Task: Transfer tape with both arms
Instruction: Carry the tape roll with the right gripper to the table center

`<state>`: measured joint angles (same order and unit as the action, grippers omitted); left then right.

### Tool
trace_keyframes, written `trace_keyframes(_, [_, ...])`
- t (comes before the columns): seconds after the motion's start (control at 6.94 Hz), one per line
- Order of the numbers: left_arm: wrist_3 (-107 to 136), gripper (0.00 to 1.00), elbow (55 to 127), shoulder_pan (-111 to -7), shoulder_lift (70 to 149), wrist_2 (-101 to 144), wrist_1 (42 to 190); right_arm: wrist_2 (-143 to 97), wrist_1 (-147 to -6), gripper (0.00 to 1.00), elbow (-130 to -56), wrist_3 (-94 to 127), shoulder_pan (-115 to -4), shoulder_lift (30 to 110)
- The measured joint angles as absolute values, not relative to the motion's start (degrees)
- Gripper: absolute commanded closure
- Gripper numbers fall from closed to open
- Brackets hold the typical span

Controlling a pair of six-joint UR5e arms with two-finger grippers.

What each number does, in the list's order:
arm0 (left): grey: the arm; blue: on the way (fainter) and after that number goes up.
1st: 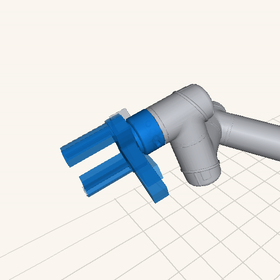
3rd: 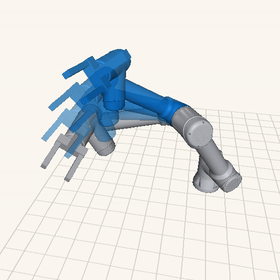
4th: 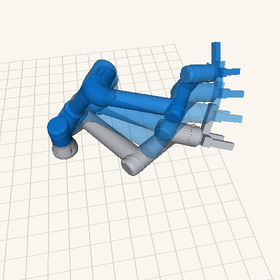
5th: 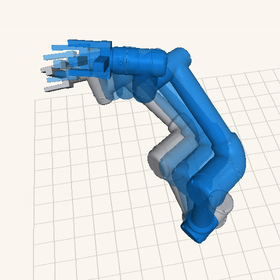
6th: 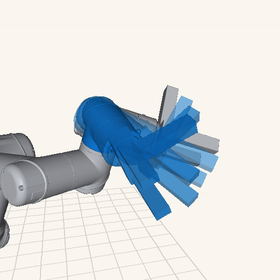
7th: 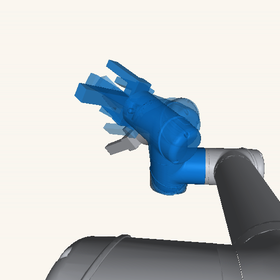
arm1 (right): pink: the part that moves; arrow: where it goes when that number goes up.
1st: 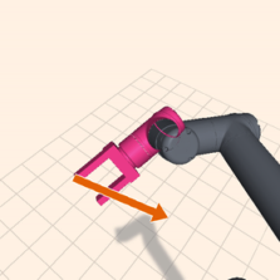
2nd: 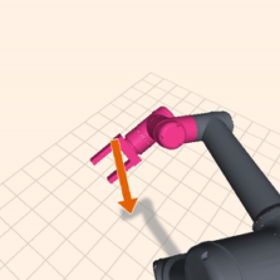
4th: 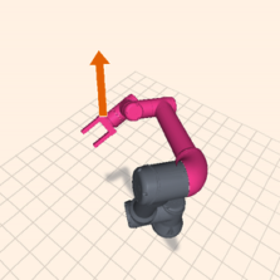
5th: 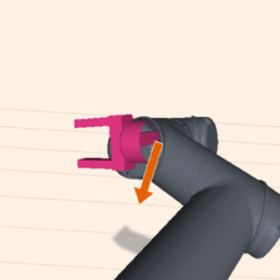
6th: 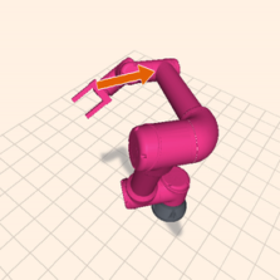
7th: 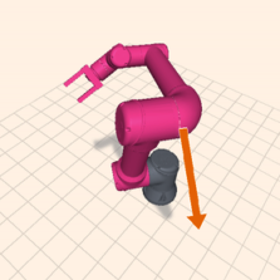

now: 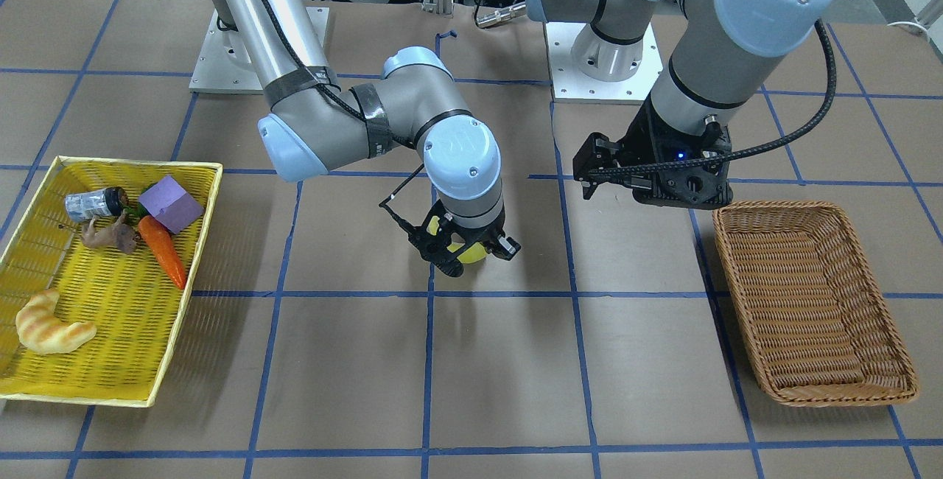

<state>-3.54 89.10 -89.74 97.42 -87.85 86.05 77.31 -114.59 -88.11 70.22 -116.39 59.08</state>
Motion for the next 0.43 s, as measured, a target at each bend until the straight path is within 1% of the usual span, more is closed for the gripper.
trace_keyframes(0.14, [-3.6,0.00,89.1,-89.7,97.6,-87.7,86.0,77.4,-115.9,0.01,-89.1,70.5,-116.6,59.0])
trace_keyframes(0.43, [-3.6,0.00,89.1,-89.7,97.7,-87.6,86.0,78.2,-116.9,0.00,-88.8,70.5,-116.0,59.9])
